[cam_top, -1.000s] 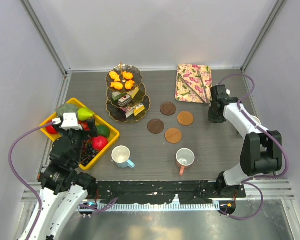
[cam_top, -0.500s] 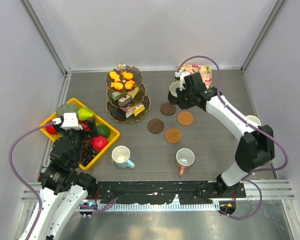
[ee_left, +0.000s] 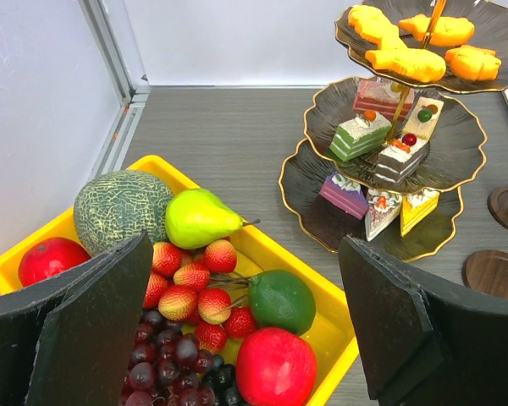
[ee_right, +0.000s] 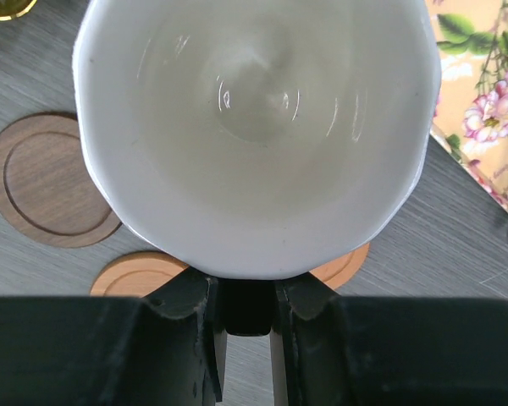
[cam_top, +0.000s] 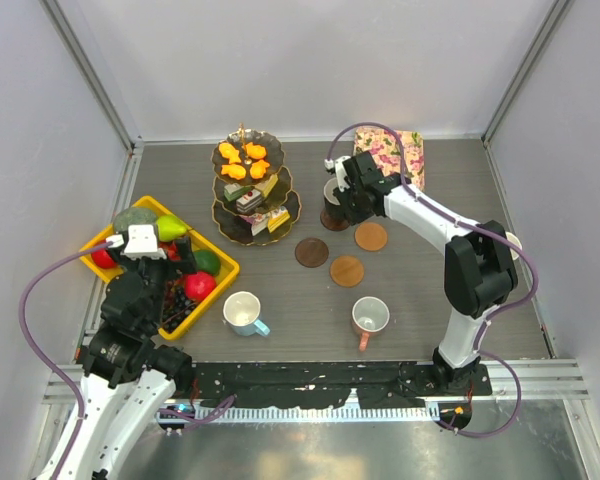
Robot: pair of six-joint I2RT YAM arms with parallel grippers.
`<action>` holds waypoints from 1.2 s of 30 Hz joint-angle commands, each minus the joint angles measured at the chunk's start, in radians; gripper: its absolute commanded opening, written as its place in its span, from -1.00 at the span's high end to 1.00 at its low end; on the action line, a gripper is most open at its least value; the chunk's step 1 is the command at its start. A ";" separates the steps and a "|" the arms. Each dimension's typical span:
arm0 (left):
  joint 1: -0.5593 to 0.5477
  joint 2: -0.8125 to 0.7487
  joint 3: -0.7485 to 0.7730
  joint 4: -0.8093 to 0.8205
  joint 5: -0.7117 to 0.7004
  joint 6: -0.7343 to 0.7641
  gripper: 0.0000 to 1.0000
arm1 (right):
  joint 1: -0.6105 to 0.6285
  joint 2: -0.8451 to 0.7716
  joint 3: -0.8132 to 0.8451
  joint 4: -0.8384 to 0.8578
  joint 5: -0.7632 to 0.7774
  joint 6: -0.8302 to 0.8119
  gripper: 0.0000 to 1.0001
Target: Serve the afternoon tea
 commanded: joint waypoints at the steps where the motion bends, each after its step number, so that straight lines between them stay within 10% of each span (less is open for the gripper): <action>1: -0.003 0.011 -0.004 0.054 -0.014 0.015 -0.98 | 0.016 -0.019 0.093 0.085 0.081 0.033 0.89; 22: -0.003 0.009 -0.004 0.055 -0.011 0.014 -0.98 | 0.028 0.064 0.117 0.026 0.056 0.214 0.87; 36: -0.003 0.009 -0.004 0.055 -0.008 0.014 -0.98 | 0.035 0.049 0.125 -0.005 0.050 0.260 0.11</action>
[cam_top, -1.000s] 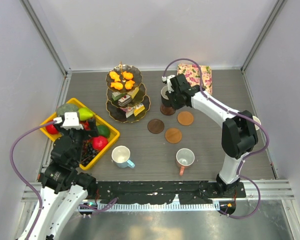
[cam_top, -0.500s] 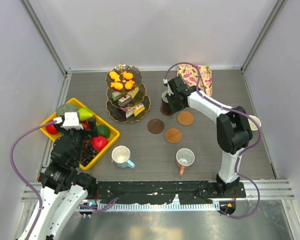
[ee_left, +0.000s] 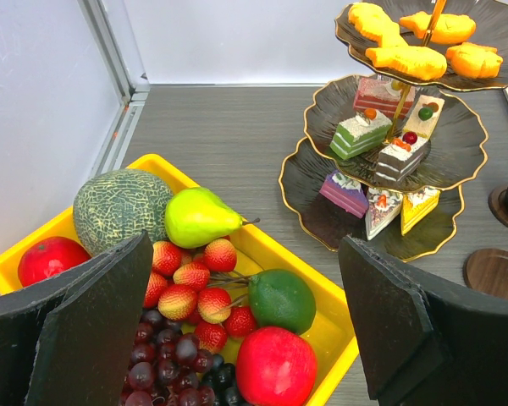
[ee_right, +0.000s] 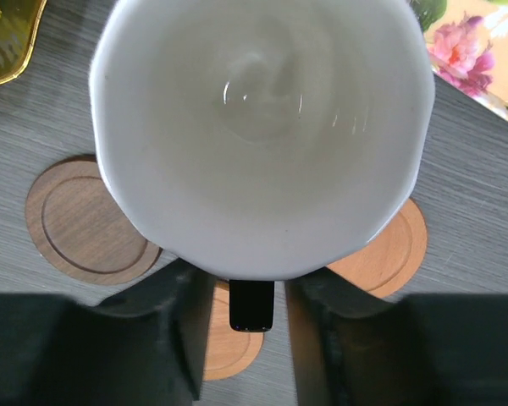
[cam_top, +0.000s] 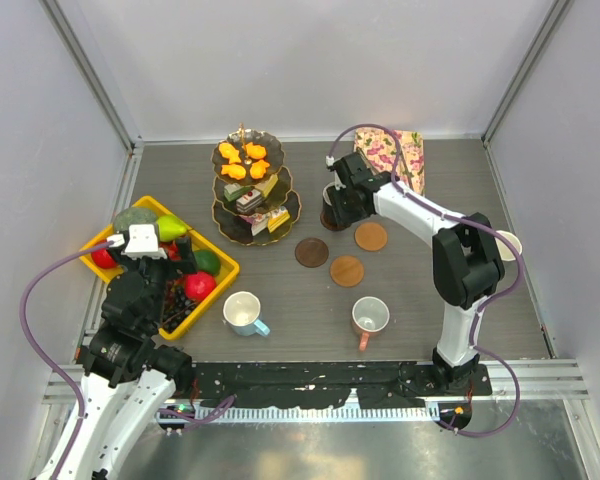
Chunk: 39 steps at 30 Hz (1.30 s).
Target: Serve the afternoon tea
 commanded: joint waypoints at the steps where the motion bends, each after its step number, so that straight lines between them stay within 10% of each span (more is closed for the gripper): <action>1: -0.003 0.003 -0.003 0.054 -0.007 0.015 -0.98 | 0.012 -0.055 0.061 0.017 0.004 0.036 0.05; 9: -0.003 0.003 -0.001 0.052 -0.007 0.014 -0.98 | 0.049 -0.216 0.046 -0.015 0.072 0.067 -0.43; 19: -0.003 0.002 0.013 0.035 0.002 -0.011 -0.98 | 0.149 -0.466 -0.145 0.005 0.103 0.064 -0.50; 29: -0.003 0.081 0.208 -0.500 0.143 -0.547 -0.98 | 0.195 -0.615 -0.297 0.028 0.086 0.076 -0.51; 39: -0.127 0.051 0.010 -0.543 0.286 -0.909 -0.93 | 0.193 -0.764 -0.452 0.097 0.058 0.062 -0.51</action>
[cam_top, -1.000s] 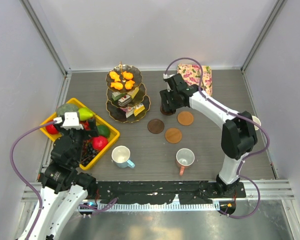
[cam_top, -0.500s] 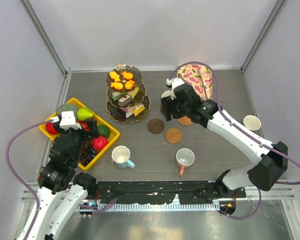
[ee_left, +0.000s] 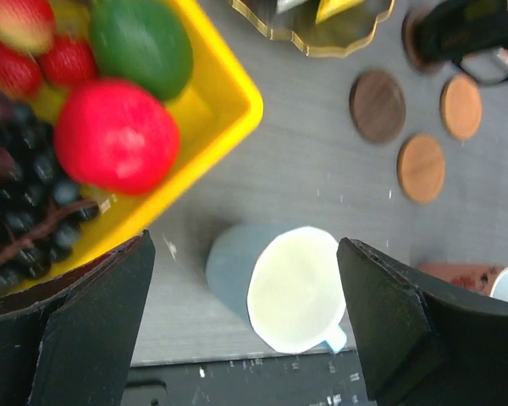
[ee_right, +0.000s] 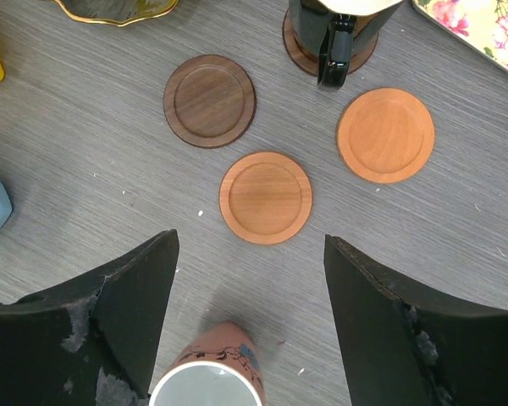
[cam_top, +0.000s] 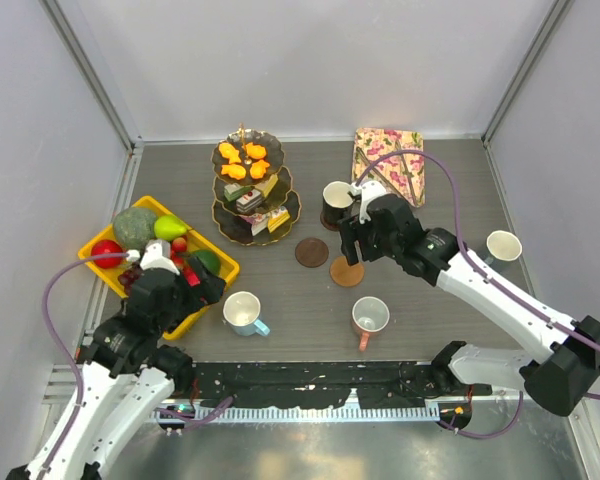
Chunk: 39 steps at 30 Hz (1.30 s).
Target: Serve the afternoon tea
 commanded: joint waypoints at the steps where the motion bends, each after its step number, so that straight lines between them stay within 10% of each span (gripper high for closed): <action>1: -0.118 -0.029 -0.042 -0.047 0.016 -0.235 -0.92 | 0.004 -0.057 -0.033 0.070 0.002 -0.008 -0.51; 12: -0.369 0.110 -0.107 -0.030 -0.094 -0.437 -0.73 | 0.004 -0.089 -0.059 0.089 0.003 -0.041 -0.51; 28: -0.390 0.221 -0.059 0.008 -0.098 -0.328 0.99 | 0.005 -0.163 -0.073 0.075 0.049 -0.065 -0.52; 39: -0.390 0.458 0.221 0.046 -0.117 0.034 1.00 | 0.005 -0.244 -0.059 0.006 0.100 -0.073 -0.51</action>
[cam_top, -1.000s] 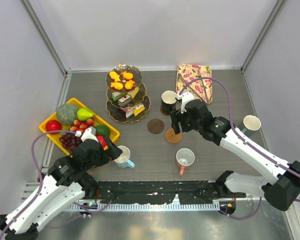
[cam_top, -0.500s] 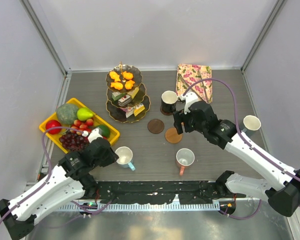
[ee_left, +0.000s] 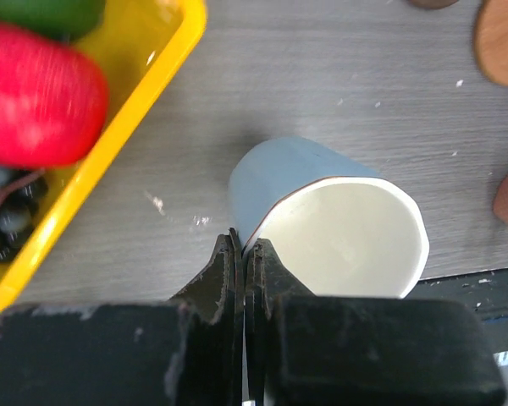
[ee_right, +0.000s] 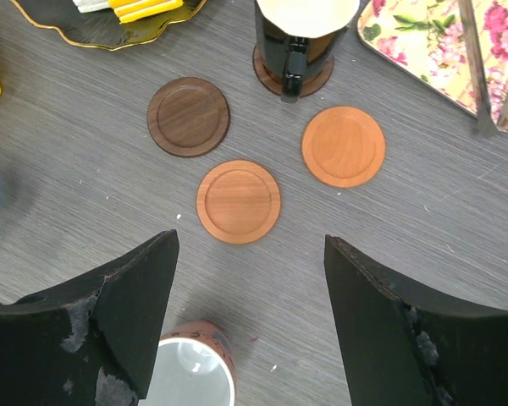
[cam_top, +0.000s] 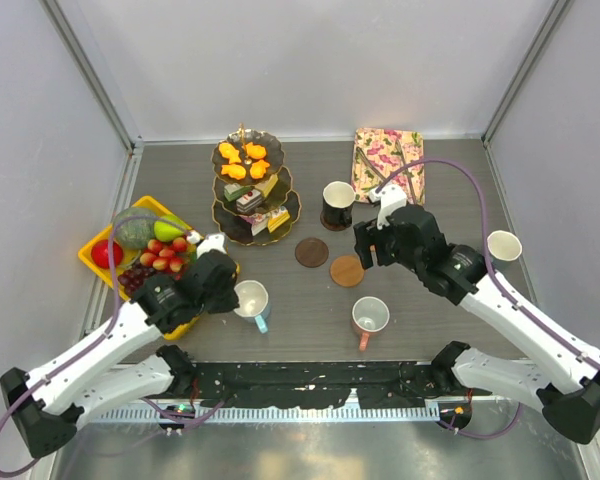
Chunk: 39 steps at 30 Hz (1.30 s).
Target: Serve the afternoon tea
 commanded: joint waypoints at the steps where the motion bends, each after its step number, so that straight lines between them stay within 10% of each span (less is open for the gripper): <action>1: -0.004 0.124 0.203 0.133 0.003 0.185 1.00 | 0.005 -0.071 0.020 -0.029 0.061 -0.016 -0.51; 17: 0.042 0.686 0.613 0.311 0.129 0.331 1.00 | 0.005 -0.254 -0.089 -0.035 0.291 0.003 -0.56; 39: 0.122 0.978 0.786 0.349 0.212 0.349 1.00 | 0.003 -0.280 -0.126 -0.010 0.357 0.000 -0.59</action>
